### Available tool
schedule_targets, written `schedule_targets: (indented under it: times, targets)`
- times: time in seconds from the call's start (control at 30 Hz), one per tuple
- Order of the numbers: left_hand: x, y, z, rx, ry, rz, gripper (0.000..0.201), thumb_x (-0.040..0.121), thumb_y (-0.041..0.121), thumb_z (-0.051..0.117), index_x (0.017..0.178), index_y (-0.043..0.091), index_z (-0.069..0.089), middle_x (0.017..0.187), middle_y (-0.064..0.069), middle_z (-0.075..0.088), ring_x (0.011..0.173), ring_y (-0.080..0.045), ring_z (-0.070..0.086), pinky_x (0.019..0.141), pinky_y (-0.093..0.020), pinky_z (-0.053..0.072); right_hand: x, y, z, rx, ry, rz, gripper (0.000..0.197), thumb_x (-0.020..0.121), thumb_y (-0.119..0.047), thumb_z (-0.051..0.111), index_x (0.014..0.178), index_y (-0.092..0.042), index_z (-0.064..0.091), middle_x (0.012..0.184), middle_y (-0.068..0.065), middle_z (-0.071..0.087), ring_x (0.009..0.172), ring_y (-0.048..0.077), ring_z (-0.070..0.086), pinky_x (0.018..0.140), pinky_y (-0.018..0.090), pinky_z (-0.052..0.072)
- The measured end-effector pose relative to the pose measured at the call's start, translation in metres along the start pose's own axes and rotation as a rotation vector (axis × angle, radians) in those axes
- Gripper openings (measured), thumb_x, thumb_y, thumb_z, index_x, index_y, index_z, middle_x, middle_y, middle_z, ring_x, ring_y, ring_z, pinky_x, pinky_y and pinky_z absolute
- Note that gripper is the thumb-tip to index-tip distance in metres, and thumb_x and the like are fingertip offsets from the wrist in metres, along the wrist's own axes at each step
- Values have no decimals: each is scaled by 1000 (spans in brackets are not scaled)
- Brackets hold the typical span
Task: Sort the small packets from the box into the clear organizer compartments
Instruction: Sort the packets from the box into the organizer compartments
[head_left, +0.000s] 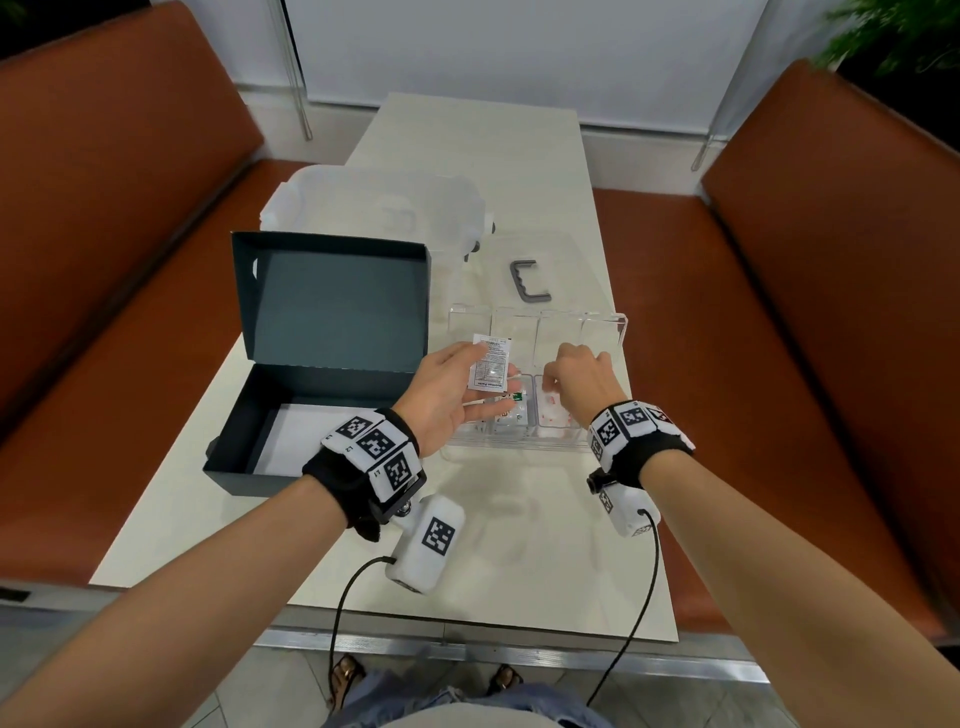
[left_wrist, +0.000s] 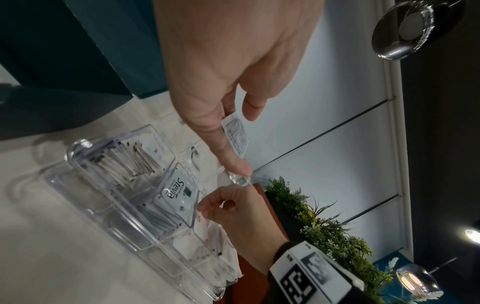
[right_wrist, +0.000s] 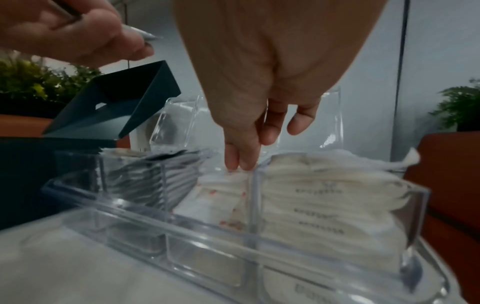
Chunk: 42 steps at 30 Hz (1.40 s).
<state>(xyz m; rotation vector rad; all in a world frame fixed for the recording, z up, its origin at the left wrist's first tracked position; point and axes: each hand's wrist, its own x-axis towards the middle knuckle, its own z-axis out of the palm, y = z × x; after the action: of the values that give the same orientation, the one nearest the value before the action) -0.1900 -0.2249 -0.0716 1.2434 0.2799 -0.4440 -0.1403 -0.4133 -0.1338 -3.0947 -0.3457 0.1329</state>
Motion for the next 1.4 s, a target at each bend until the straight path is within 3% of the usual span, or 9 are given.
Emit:
schedule_targets:
  times: [0.23, 0.37, 0.47, 0.8, 1.07, 1.4]
  targets:
    - [3, -1, -2, -10, 10, -11, 30, 103, 20, 46, 123, 0, 56, 113, -23, 68, 91, -28, 70, 79, -39, 60, -2, 2, -4, 20, -16, 14, 15, 91, -14, 60, 102, -21, 66, 107, 2, 58, 104, 24, 51, 87, 39, 29]
    - [4, -2, -1, -14, 12, -21, 30, 103, 21, 47, 122, 1, 57, 112, -22, 69, 90, -27, 71, 77, -38, 60, -4, 2, -5, 38, -39, 49, 32, 88, -20, 64, 118, -21, 55, 112, 1, 61, 108, 23, 52, 88, 40, 28]
    - [5, -2, -1, -14, 12, -26, 30, 103, 20, 46, 122, 0, 57, 113, -22, 68, 91, -28, 71, 78, -39, 60, -5, 2, -6, 58, -49, 62, 34, 89, -20, 62, 121, -22, 54, 112, -1, 64, 109, 22, 52, 88, 40, 27]
    - [4, -1, -3, -9, 12, -27, 30, 103, 20, 46, 123, 0, 56, 113, -22, 68, 93, -29, 70, 79, -40, 59, -15, 2, -14, 154, -86, 45, 28, 90, -1, 50, 101, -25, 60, 94, -9, 70, 95, 16, 57, 80, 36, 20]
    - [3, -1, -4, -16, 11, -23, 31, 103, 20, 47, 124, 0, 56, 113, -23, 68, 95, -30, 70, 78, -40, 60, -21, 0, -23, 207, -184, 30, 14, 82, -13, 70, 80, -26, 74, 71, -14, 64, 85, 12, 55, 78, 36, 18]
    - [3, -2, -2, -27, 2, -23, 32, 103, 20, 47, 125, -1, 55, 114, -23, 68, 94, -29, 70, 79, -40, 60, -23, -6, -29, 169, -231, 28, 22, 85, -9, 65, 83, -27, 76, 77, -9, 67, 83, 12, 52, 80, 35, 20]
